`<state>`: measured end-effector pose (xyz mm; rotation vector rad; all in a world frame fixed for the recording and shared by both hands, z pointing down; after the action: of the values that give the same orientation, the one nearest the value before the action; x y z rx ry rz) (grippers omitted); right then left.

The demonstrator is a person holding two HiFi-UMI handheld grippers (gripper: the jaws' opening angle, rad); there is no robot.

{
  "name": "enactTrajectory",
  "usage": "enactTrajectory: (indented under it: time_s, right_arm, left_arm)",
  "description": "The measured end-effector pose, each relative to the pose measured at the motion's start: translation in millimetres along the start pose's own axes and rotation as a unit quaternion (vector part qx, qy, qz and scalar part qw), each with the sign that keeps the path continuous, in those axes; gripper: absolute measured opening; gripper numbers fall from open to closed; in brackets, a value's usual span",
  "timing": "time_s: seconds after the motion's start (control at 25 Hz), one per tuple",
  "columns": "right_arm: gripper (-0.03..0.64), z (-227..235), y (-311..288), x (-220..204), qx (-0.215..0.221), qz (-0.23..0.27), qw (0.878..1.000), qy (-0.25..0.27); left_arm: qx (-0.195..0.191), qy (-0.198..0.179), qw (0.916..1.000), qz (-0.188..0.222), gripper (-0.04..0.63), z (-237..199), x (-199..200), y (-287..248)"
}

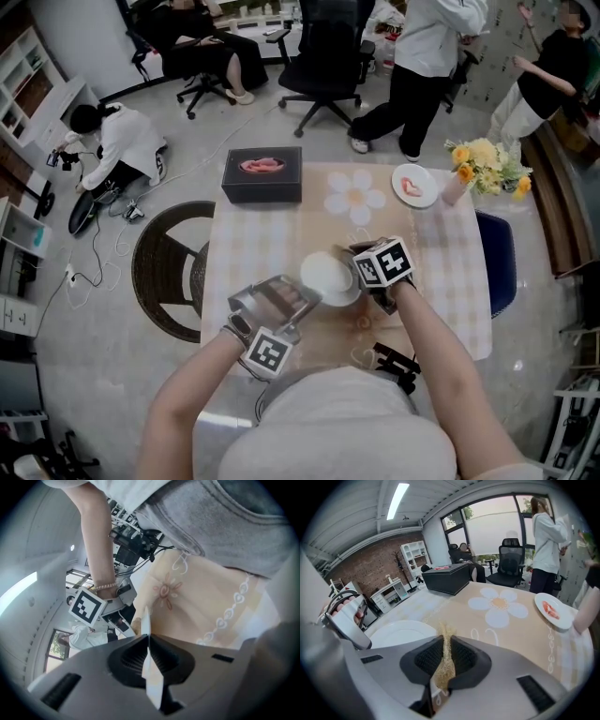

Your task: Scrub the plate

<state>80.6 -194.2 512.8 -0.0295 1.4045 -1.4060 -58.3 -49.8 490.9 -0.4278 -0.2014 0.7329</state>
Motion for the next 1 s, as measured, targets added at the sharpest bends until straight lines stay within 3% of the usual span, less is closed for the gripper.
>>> enactTrajectory:
  time_s: [0.2,0.32,0.72,0.88,1.0]
  right_arm:
    - [0.048,10.0,-1.9,-4.4,-0.026,-0.01,1.0,-0.007]
    - [0.048,11.8,5.7,-2.5,-0.021,0.01,1.0,-0.017]
    - [0.048,-37.1,45.3,21.5,0.084,0.087,0.992,0.02]
    - [0.048,-64.0,51.1,29.8,0.138,0.091,0.986,0.038]
    - [0.048,-81.5,50.0,32.0,0.153,0.071,0.983,0.077]
  left_arm:
    - [0.004,0.004,1.0,0.0,0.018,-1.5,1.2,-0.2]
    - [0.001,0.007,1.0,0.001,0.017,-2.0,2.1,-0.9]
    - [0.009,-0.007,0.9999,0.0,0.017,-4.8,3.2,1.5]
    - [0.015,-0.018,0.9997,-0.002,0.017,-6.6,4.0,0.6]
    - [0.016,-0.022,0.9996,-0.002,0.017,-7.9,4.3,0.5]
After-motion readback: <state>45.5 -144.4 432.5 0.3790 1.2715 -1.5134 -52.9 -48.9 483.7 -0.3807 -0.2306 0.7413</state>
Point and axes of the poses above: the fingertips, and each gripper's own axes: y backward along the fingers, z to its right, x out of its top, the point moved 8 cm from there along y, backward along the fingers, and after that the axes turned 7 degrees about x, right-handed, at the moved point
